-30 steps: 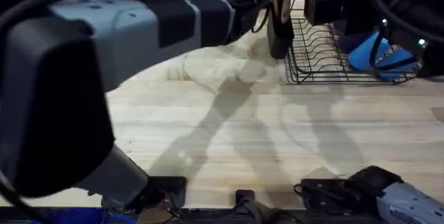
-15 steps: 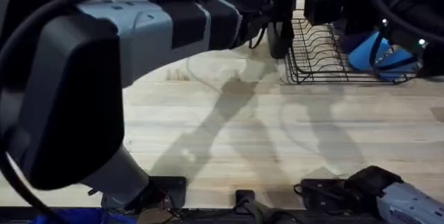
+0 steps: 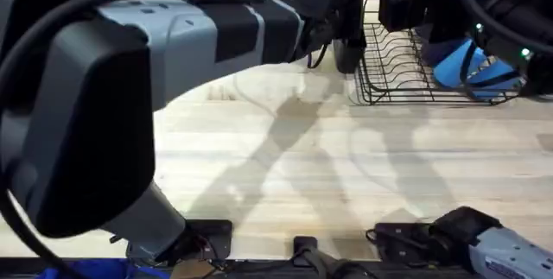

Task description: Pick up the spoon on the table one by one and put them onto the rack

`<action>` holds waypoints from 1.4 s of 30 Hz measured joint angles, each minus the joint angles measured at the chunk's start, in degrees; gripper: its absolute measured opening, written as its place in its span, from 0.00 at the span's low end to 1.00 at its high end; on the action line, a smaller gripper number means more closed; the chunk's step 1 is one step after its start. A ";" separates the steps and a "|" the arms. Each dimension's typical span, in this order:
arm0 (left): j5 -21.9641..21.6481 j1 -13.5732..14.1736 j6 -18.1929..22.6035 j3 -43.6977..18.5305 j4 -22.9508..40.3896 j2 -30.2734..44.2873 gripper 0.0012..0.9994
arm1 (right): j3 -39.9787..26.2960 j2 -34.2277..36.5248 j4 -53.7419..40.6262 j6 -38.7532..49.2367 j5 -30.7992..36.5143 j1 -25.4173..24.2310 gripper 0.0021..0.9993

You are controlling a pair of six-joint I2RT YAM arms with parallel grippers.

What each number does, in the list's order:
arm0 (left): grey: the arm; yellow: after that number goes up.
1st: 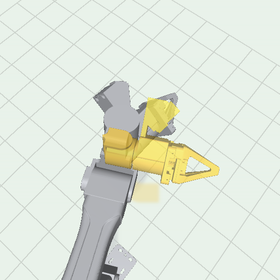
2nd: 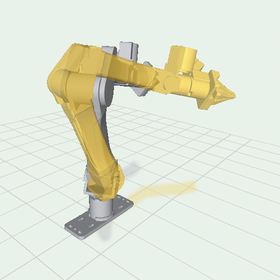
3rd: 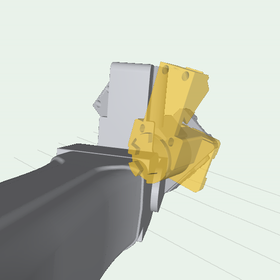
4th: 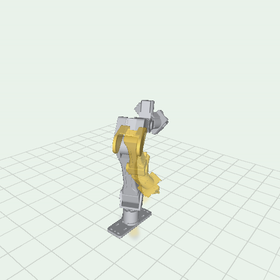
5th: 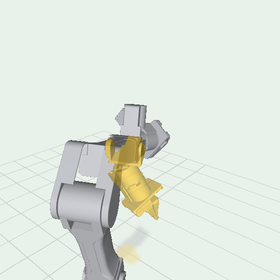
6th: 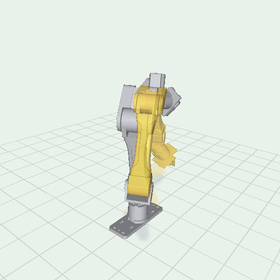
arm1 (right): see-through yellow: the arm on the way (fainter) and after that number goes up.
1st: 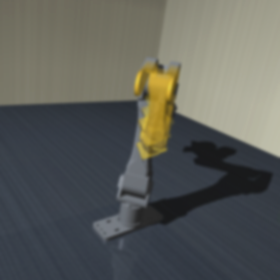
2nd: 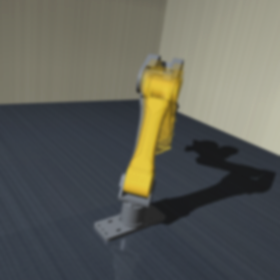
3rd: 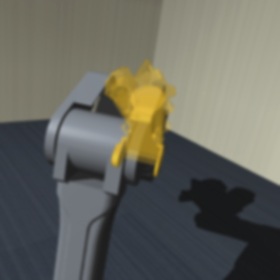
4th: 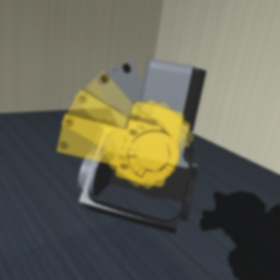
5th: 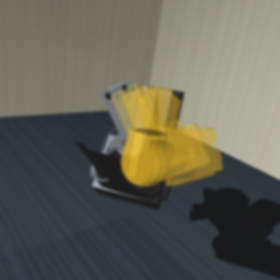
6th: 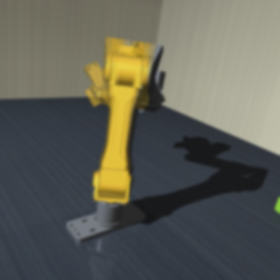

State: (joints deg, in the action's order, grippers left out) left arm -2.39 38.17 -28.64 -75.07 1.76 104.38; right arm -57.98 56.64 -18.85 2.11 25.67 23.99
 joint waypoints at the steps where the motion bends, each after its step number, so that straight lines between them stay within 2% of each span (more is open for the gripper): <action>1: 0.00 0.00 0.03 0.00 0.02 -0.01 0.06 | 0.00 0.00 0.00 0.00 -0.01 0.00 0.99; 2: 0.00 0.00 0.06 0.00 0.02 0.00 0.08 | 0.00 0.00 0.00 0.00 -0.02 0.00 0.99; 3: -0.02 0.00 0.21 0.00 0.19 0.00 0.14 | 0.00 0.00 0.00 0.00 -0.01 0.00 0.99; 8: -0.02 0.00 0.37 0.00 0.20 0.00 0.34 | 0.00 0.00 0.00 0.00 -0.02 0.00 0.99; 14: 0.00 0.00 0.44 0.00 0.20 -0.02 0.42 | 0.00 0.00 0.00 0.00 -0.02 0.00 0.99; 16: 0.00 0.00 0.43 0.00 0.45 -0.18 0.48 | 0.00 0.00 0.00 0.00 -0.02 0.00 0.99; 21: -0.46 0.00 0.46 0.00 3.28 -2.56 0.54 | 0.00 0.00 0.00 0.00 -0.02 0.00 0.99; 22: -3.42 -0.04 1.42 0.00 8.33 -7.96 0.60 | 0.00 0.00 0.00 0.00 -0.02 0.00 0.99; 23: -4.04 -0.13 1.75 0.00 9.42 -9.04 0.61 | 0.00 0.00 0.00 0.00 -0.02 0.00 0.99; 28: -7.70 -1.07 3.45 0.00 16.47 -14.54 0.97 | 0.00 0.00 0.00 0.00 -0.02 0.00 0.99; 33: -10.36 -4.40 4.24 0.00 25.16 -20.14 0.99 | 0.00 0.00 0.00 0.00 -0.02 0.00 0.99; 38: -11.23 -9.53 4.77 0.00 33.73 -27.41 0.99 | 0.00 0.00 -0.99 -0.01 -0.02 0.00 0.99; 42: -11.88 -14.04 7.29 0.00 39.41 -34.39 0.99 | 0.00 0.00 -4.76 -1.88 -0.04 0.00 0.99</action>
State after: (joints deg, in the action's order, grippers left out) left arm -14.27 24.13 -21.35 -75.07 41.17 69.99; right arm -57.98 56.64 -23.61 0.23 25.63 23.99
